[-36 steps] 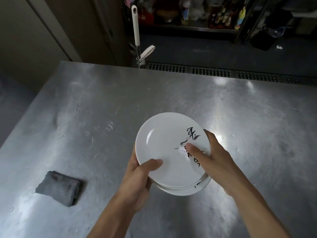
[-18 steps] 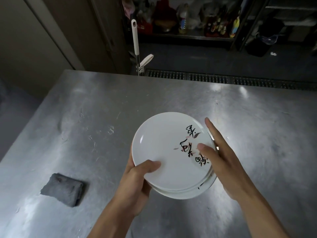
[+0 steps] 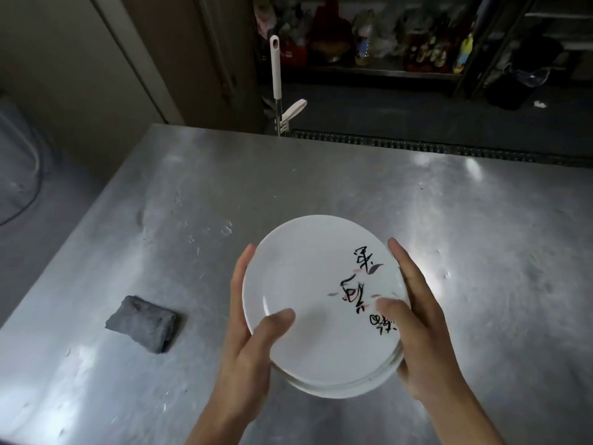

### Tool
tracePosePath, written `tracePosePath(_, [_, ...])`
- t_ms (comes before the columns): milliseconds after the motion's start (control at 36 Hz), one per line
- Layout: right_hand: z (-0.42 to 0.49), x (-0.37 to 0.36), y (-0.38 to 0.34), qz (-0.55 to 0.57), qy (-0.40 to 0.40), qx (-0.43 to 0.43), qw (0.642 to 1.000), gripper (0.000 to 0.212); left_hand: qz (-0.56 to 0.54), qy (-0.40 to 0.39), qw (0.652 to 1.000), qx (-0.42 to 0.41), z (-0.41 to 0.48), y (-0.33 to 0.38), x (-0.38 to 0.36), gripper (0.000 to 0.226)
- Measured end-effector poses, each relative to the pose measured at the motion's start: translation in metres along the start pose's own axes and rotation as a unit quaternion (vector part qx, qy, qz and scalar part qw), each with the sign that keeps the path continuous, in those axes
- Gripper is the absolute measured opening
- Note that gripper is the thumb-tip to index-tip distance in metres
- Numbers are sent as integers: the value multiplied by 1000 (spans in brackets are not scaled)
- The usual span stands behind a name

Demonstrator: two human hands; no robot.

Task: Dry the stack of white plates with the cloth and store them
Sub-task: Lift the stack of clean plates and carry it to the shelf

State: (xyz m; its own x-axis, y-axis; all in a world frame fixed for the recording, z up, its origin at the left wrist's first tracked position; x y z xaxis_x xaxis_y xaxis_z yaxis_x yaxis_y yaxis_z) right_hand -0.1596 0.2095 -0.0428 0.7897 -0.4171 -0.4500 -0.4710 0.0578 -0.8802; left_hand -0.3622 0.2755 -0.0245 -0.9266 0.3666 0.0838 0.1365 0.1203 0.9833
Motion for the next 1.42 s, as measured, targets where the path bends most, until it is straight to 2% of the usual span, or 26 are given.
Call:
tracePosePath(194, [-22,-14,5,4,-30,3,1000,76,24,73,997,-9,-22,-12,10,81])
tracePosePath(417, [-51,-35,20,-17,-33,47,998,75,6,82,996,-25,-49,-22,32,78])
tracePosePath(972, [-167,-100,85,22,14,66,997,69,17,63,997,-52,-147,-55,117,71])
tracePosePath(1139, [-200,-96,109,17,38,45,998,70,33,65,997,-34,-180,-73,125,70])
tracePosePath(1417, [-249,-54,130,-3,33,8,999,72,44,59,997,2,-235,-100,104,75])
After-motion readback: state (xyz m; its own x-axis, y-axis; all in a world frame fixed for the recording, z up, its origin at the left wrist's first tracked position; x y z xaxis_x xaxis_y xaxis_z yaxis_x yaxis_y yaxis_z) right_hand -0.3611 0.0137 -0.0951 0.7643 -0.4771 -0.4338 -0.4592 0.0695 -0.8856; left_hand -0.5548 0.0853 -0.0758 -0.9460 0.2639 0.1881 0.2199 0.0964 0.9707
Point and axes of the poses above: each hand's wrist, its own z-axis towards the middle knuckle, its own x-axis out of the back of the hand, y = z × x, the point moved 1 cm from there along z, towards the middle knuckle, and after that the axes turned 14 degrees about z, right-handed, at the moved point
